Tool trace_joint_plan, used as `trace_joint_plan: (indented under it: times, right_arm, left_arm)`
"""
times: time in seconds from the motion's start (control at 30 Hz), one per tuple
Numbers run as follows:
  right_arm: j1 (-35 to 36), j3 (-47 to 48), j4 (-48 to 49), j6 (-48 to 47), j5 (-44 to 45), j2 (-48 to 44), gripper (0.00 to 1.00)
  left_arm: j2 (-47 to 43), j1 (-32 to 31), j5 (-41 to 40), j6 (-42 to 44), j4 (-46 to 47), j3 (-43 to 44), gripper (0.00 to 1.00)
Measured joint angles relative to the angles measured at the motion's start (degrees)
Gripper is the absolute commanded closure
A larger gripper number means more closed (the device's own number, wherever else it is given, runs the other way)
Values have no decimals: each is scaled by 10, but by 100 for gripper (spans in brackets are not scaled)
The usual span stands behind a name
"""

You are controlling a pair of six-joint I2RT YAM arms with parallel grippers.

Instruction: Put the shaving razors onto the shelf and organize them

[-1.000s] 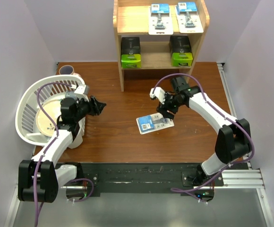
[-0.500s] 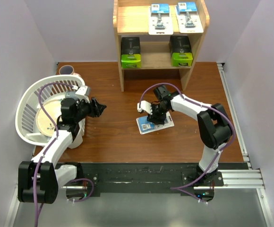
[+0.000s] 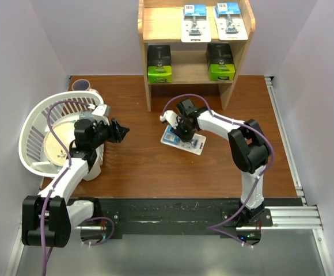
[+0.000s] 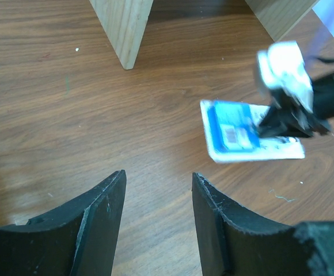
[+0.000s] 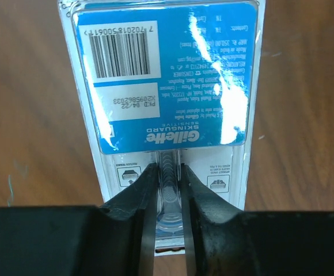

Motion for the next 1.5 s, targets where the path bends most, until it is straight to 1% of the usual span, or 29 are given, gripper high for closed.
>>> trace_joint_plan:
  times: [0.07,0.1,0.17,0.2,0.27,0.37,0.53,0.6,0.73,0.8,0.83,0.87,0.97,1.0,1.13,1.27,1.37,1.43,1.5]
  right_arm:
    - [4,24,14,89,23,17,86]
    - [7,24,19,128,36,18,81]
    - [14,25,17,197,62,16,60]
    - [19,25,17,228,72,16,51]
    - [27,24,12,283,84,16,48]
    - [35,16,16,328,91,10,48]
    - [37,-23,22,350,102,-16,48]
    - [37,-39,29,350,107,-24,49]
    - [37,-54,45,331,111,-29,57]
    - [37,-57,49,315,111,-31,64]
    - [36,-59,53,306,112,-31,67]
    - [36,-62,56,298,111,-31,78]
    - [35,-69,67,277,111,-36,87]
    - [36,-70,70,271,111,-37,93]
    - [36,-69,65,264,111,-39,95]
    - [36,-43,12,263,97,-58,99]
    - [39,18,-33,263,68,-105,100]
    - [41,68,-35,268,51,-144,100]
    - [44,122,-17,276,43,-188,100]
  left_arm:
    - [3,0,0,0,0,0,45]
    - [5,0,0,0,0,0,45]
    - [10,0,0,0,0,0,45]
    - [11,0,0,0,0,0,45]
    - [12,0,-1,0,0,1,45]
    - [12,0,-3,0,0,3,45]
    - [12,0,-7,0,0,4,45]
    - [12,0,-9,0,0,4,45]
    - [12,0,-9,0,0,4,45]
    - [12,0,-9,0,0,4,45]
    - [12,0,-9,0,0,4,45]
    - [12,0,-9,0,0,4,45]
    - [12,0,-9,0,0,4,45]
    - [12,0,-9,0,0,4,45]
    - [12,0,-9,0,1,4,45]
    - [12,0,-9,0,3,3,45]
    - [12,0,-9,0,11,3,45]
    - [12,0,-9,-1,17,3,45]
    - [12,0,-9,-2,20,3,45]
